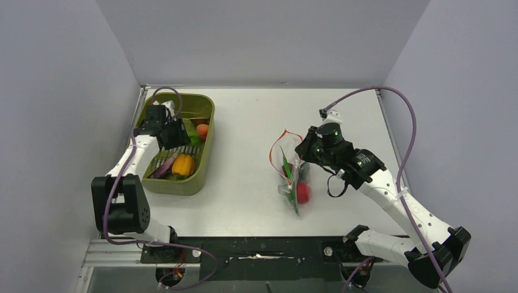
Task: Place the food in the zip-top bag and seal the zipper
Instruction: Pick up the fake fruit from the bin, then place the fake fruit in the zipper food storage bag, then adjust the fake fruit in the zipper food storage bag.
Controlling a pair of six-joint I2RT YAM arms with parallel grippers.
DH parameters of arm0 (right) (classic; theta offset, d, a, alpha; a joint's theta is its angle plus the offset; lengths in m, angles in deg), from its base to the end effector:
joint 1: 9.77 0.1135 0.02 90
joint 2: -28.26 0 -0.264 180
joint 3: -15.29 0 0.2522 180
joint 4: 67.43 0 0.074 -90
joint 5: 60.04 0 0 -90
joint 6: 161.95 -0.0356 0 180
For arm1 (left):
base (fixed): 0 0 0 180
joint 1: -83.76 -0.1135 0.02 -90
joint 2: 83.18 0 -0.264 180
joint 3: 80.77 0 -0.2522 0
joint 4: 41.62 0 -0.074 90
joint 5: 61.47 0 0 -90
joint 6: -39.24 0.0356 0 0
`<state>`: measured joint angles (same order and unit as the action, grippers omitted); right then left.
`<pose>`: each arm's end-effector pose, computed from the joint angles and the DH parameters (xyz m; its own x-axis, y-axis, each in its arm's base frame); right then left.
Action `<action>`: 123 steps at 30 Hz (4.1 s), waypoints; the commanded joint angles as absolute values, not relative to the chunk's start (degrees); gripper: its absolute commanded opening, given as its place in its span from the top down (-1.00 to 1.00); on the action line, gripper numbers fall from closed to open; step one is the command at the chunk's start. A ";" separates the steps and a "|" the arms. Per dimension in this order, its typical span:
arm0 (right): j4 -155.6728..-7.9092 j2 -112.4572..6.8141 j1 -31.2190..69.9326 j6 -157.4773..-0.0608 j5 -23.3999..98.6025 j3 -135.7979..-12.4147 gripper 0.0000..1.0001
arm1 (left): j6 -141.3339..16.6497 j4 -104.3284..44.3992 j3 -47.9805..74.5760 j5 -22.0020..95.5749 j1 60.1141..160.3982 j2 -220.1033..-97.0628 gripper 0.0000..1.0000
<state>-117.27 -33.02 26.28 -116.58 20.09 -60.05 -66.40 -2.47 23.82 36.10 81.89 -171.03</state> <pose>0.1865 0.1282 0.3425 -0.6647 0.3722 -0.6478 -0.0005 0.8668 0.4986 0.3243 0.0059 0.2373 -0.7675 -0.2924 -0.5705 -0.1635 0.9498 -0.2669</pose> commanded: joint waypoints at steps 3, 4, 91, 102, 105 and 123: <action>-113.30 -31.78 26.83 -117.00 20.71 -60.35 1.00 | -67.22 -1.16 24.19 33.58 81.78 -162.88 0.51; -112.90 -31.81 26.86 -117.03 20.99 -60.27 1.00 | -67.40 -0.89 24.08 33.45 81.82 -161.86 0.51; -96.37 -38.28 29.69 -111.01 37.90 -60.50 1.00 | -61.39 0.45 12.49 45.99 124.89 -159.98 -0.25; -97.71 -38.81 29.61 -118.44 33.18 -60.95 1.00 | -65.32 -5.68 15.34 37.45 124.89 -151.61 -0.31; -95.41 -38.24 29.63 -122.26 31.71 -59.99 1.00 | -69.29 -11.34 17.88 39.75 125.00 -149.04 -0.19; -87.82 -37.09 29.53 -141.79 16.79 -57.62 1.00 | -66.66 -30.17 36.85 41.88 132.73 -139.80 -0.14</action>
<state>-94.67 -38.90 29.32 -135.85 22.32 -58.74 -69.22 -24.40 34.59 42.20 131.61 -142.86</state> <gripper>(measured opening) 0.030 0.552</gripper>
